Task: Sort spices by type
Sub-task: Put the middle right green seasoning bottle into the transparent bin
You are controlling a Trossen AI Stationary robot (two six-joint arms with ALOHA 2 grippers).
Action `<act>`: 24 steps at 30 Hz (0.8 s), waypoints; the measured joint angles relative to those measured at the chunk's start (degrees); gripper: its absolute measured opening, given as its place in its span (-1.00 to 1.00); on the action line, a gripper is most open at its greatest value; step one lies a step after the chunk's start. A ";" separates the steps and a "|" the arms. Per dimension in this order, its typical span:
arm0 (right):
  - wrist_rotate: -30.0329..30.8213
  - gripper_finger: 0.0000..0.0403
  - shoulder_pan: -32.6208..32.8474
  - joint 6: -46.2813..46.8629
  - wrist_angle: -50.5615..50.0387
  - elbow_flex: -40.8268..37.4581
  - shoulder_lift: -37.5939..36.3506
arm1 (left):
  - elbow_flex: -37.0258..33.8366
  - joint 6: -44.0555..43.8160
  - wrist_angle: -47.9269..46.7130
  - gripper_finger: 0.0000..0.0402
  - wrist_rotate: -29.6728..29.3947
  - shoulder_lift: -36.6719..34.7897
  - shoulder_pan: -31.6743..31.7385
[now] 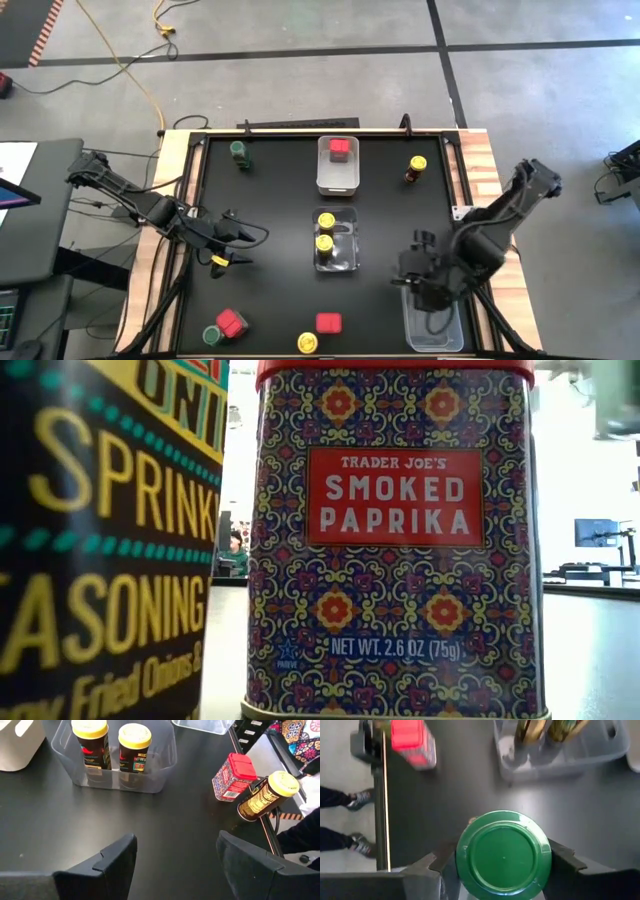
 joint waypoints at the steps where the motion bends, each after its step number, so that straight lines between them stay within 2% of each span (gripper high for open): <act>1: 0.01 0.12 1.22 0.92 0.50 -1.96 -1.30 | 0.00 0.01 0.27 0.30 -0.12 0.01 -0.02; 6: -0.03 0.12 6.02 4.07 2.25 -9.20 -6.35 | -0.02 0.15 2.78 0.30 -2.32 0.00 0.00; 11: -0.08 0.12 9.29 4.14 4.63 -12.94 -8.50 | -0.02 -0.23 3.43 0.30 -3.04 0.00 0.00; 24: -0.20 0.12 11.07 3.70 8.77 -15.75 -4.43 | -0.02 -0.83 3.34 0.30 -3.04 0.00 0.00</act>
